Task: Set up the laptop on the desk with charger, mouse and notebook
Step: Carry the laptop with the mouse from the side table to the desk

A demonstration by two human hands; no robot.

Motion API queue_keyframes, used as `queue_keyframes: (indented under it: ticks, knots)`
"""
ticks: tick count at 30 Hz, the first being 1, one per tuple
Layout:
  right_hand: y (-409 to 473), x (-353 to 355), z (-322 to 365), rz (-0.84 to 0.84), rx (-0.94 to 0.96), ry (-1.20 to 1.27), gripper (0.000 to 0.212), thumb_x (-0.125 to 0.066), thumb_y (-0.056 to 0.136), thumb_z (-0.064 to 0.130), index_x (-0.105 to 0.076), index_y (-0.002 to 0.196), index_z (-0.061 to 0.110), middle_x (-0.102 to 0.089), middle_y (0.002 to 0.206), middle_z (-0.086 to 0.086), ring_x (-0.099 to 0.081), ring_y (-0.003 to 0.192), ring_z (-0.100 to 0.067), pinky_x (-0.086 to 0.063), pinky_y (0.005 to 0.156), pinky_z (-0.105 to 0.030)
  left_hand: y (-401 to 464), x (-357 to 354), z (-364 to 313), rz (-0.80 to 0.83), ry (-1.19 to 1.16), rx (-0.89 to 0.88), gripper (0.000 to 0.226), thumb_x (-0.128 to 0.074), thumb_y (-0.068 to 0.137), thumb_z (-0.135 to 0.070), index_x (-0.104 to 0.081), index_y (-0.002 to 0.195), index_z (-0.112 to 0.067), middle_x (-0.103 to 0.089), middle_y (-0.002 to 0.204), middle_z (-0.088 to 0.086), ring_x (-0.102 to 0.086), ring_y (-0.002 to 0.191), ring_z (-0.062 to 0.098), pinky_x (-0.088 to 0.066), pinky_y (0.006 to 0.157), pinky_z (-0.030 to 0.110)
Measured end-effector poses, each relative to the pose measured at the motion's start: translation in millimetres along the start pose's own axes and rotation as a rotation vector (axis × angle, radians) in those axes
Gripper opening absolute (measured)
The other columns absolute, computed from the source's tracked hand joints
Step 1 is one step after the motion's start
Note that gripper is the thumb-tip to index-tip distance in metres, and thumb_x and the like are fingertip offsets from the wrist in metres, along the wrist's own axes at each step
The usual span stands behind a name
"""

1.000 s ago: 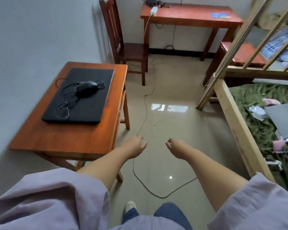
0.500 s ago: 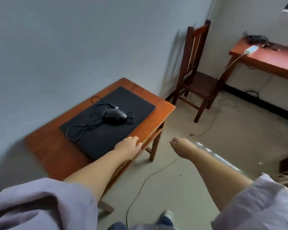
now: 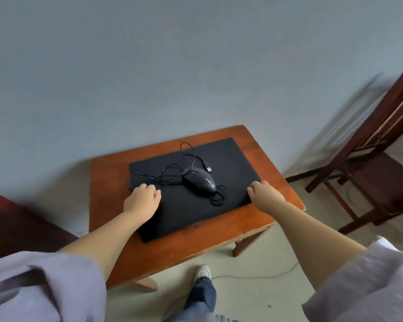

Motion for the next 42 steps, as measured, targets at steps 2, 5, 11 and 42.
queue_keyframes:
  ticks: [2,5,11,42]
  knots:
    - [20,5,9,-0.04,0.0,-0.097,0.027,-0.033,0.097,0.022,-0.048,0.117,0.012,-0.049,0.113,-0.012,-0.049,0.099,-0.031,-0.048,0.075,-0.04,13,3,17,-0.065,-0.002,0.099,0.034,-0.029,0.097,-0.034,-0.054,0.092,-0.013,-0.054,0.097,0.006,-0.054,0.096,0.027,-0.045,0.067,0.037]
    - [52,9,15,-0.056,0.014,-0.193,0.036,-0.029,0.098,0.03,-0.043,0.125,0.012,-0.047,0.122,-0.014,-0.046,0.111,-0.033,-0.045,0.08,-0.042,29,4,28,-0.101,-0.011,0.181,0.034,-0.032,0.097,-0.034,-0.055,0.104,-0.01,-0.056,0.108,0.01,-0.053,0.102,0.029,-0.045,0.066,0.038]
    - [98,0,17,0.007,-0.071,-0.113,0.042,-0.03,0.097,0.034,-0.036,0.13,0.007,-0.043,0.13,-0.019,-0.044,0.116,-0.038,-0.042,0.087,-0.046,38,4,31,-0.168,-0.113,0.298,0.029,-0.046,0.094,-0.03,-0.049,0.106,-0.003,-0.048,0.114,0.018,-0.05,0.105,0.035,-0.048,0.07,0.044]
    - [-29,93,-323,-0.53,-0.76,0.569,0.058,-0.024,0.091,0.054,-0.056,0.072,0.01,-0.055,0.079,-0.006,-0.05,0.078,-0.027,-0.037,0.073,-0.034,91,-67,-305,0.274,-0.565,0.153,0.067,-0.041,0.092,-0.053,-0.041,0.131,0.002,-0.052,0.13,0.018,-0.051,0.114,0.037,-0.037,0.077,0.034]
Point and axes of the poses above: each hand's wrist, its own y-axis towards the middle knuckle, its own x-axis out of the back of the hand, z = x × y, the point moved 6 cm from there along y, towards the middle knuckle
